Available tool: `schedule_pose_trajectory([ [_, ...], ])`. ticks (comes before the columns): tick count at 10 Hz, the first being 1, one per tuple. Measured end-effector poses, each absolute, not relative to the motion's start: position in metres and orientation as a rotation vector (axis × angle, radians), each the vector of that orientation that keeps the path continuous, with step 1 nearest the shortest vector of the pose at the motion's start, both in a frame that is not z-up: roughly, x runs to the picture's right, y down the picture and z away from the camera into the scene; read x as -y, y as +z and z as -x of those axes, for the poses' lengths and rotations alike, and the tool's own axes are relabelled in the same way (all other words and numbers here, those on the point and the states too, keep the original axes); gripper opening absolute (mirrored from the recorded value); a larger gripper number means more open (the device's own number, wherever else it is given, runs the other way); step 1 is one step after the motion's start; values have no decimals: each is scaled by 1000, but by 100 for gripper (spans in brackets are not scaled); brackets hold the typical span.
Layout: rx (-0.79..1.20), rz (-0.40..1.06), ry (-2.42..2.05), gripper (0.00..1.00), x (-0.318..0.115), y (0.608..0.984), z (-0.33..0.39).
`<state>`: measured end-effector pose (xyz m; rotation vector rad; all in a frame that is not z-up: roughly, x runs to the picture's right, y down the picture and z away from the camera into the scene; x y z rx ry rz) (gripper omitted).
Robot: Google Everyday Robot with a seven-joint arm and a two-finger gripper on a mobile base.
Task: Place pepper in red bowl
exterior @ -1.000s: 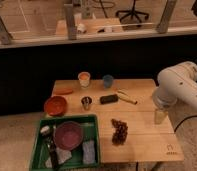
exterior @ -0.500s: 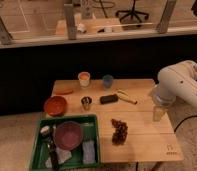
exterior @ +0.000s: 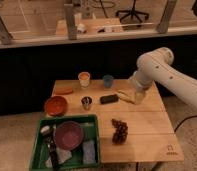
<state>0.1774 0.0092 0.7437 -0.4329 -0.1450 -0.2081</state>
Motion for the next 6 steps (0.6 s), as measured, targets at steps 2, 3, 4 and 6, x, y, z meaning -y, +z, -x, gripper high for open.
schedule_pose_trajectory([
  [2,149,431,-222,80,-4,747,-168],
  [3,146,431,-219,80,-5,747,-171],
  [4,144,430,-222,80,-4,748,-170],
  [6,149,431,-221,80,-4,747,-169],
])
